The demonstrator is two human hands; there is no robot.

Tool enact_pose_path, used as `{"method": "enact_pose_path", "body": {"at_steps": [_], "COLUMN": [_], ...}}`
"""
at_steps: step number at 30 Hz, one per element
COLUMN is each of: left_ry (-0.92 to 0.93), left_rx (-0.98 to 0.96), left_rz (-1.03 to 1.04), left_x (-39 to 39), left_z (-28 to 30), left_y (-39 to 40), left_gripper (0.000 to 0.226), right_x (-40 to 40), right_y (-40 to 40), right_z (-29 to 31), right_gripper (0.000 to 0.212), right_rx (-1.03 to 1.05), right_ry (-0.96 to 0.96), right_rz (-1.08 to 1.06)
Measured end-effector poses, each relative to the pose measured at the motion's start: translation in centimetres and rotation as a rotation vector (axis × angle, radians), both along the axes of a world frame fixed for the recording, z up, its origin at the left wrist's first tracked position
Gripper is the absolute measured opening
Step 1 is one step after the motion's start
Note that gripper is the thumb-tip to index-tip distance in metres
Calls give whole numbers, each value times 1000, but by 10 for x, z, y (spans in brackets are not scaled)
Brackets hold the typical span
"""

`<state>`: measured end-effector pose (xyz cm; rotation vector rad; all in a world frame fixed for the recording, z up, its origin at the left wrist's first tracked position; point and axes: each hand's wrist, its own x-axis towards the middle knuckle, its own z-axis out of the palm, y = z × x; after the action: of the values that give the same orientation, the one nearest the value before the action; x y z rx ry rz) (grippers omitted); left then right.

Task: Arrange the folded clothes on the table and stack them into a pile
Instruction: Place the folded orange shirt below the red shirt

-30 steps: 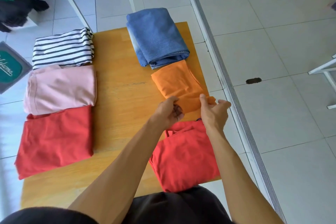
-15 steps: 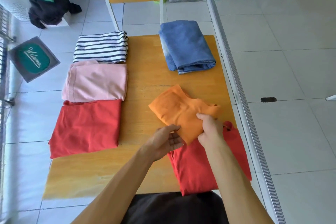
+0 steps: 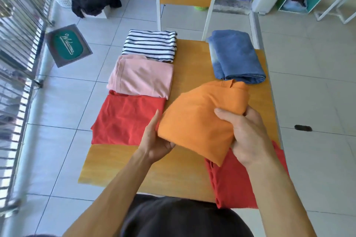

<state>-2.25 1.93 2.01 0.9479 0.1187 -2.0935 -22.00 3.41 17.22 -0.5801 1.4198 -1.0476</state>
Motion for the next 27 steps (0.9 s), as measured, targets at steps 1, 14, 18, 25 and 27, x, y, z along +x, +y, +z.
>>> {"method": "enact_pose_path", "body": {"at_steps": [1,14,18,25,27], "left_ry": [-17,-622,-770,-1089,-1186], "left_rx": [-2,-167,-161,-78,-82], "left_rz": [-15,-226,-213,-364,-342], "left_x": [11,177,219,242,238], "left_z": [3,21,15,-41,-50], "left_y": [2,62,91,106,104], "left_gripper": [62,40,29,28,25], "right_x": [3,71,106,143,143], "right_y": [2,18,30,56,59], "right_z": [3,-75,-127,-197,-211], "right_gripper": [29,37,46,35,41], "right_rx": [-7,123,211,400,430], "right_ry": [3,167,184,271,302], "right_rz": [34,484,576,622,599]}}
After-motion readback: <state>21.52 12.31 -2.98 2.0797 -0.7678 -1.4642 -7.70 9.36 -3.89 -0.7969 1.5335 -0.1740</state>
